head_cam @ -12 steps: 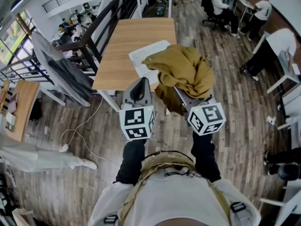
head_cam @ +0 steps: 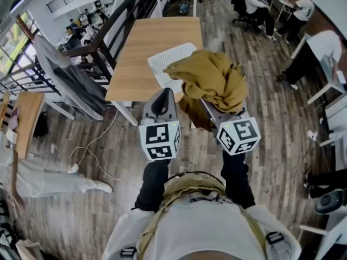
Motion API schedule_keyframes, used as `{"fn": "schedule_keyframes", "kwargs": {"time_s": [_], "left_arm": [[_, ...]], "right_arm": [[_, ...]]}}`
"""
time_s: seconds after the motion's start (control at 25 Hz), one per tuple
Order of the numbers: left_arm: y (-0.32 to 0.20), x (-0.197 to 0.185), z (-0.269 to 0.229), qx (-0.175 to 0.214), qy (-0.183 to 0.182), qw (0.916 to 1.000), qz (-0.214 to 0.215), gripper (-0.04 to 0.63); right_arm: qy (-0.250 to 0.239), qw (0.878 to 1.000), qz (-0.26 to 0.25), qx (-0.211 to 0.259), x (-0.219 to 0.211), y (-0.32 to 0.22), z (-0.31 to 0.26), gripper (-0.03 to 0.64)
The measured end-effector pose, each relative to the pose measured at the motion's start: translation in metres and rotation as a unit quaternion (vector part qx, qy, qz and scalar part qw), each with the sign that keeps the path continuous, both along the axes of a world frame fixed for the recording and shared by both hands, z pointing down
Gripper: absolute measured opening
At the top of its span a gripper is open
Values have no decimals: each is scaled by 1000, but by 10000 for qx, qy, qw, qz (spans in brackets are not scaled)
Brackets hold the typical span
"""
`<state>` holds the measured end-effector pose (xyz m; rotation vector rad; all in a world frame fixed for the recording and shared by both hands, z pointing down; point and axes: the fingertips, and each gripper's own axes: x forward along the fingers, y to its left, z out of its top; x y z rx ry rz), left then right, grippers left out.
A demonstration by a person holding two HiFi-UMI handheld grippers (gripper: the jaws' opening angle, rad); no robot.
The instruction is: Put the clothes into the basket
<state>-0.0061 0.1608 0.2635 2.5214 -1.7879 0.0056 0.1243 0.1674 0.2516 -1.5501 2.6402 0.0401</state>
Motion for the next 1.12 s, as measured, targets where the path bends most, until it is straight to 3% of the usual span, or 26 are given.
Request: {"fn": "schedule_keyframes", "kwargs": {"time_s": [1.12], "left_arm": [[34,-34,58,-637,-33,9979,124,0]], "right_arm": [[-169,9968,550,-550,-14,28,43,365]]}}
